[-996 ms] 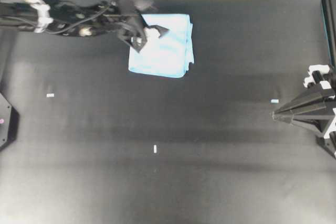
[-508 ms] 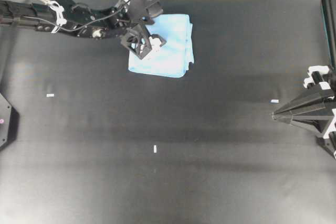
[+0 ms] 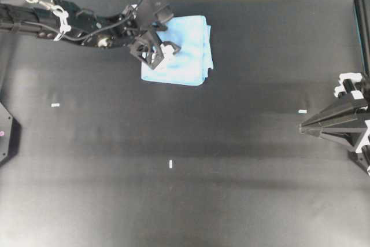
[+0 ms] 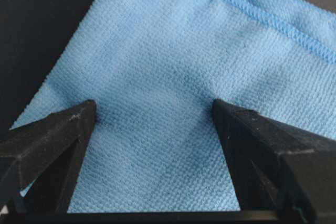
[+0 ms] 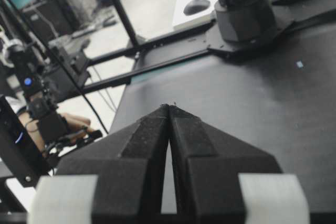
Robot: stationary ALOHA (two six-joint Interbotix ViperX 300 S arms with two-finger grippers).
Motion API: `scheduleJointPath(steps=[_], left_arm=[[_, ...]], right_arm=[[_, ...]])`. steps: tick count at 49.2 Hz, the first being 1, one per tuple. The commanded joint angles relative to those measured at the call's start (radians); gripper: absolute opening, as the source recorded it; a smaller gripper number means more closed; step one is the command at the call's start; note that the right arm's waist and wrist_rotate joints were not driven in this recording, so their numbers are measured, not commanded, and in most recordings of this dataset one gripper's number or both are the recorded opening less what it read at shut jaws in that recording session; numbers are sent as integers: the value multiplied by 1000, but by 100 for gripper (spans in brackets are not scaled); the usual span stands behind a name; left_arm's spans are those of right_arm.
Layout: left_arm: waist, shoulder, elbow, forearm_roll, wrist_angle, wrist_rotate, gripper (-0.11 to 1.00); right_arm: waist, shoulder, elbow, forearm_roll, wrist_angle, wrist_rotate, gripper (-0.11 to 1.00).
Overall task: Push a blue cloth with the left arm to wipe the desk.
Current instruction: 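Press the left gripper down on top of the blue cloth, then push the blue cloth with the left gripper toward the near-left table area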
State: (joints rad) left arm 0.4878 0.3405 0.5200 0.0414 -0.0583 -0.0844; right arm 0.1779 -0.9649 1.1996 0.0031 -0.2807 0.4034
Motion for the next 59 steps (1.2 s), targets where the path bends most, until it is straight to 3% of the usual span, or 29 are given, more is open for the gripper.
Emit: scheduleJointPath(steps=[1,29,47,59], left_arm=[[-26,-11,31,3,5,-3,87],[-193,-149,256,2,-9,-5,87],[-357,-268,393,2,-9,-6,87],[-506,-310,456,2,-9,-8,87]], right_arm=[[0,5,-6,0,-5,0,-1],[0,3,-6,0,-8,0,-1],[-2,-2,-6,2,-11,0,-1],[0,-3,-6,9,-6,0,-1]])
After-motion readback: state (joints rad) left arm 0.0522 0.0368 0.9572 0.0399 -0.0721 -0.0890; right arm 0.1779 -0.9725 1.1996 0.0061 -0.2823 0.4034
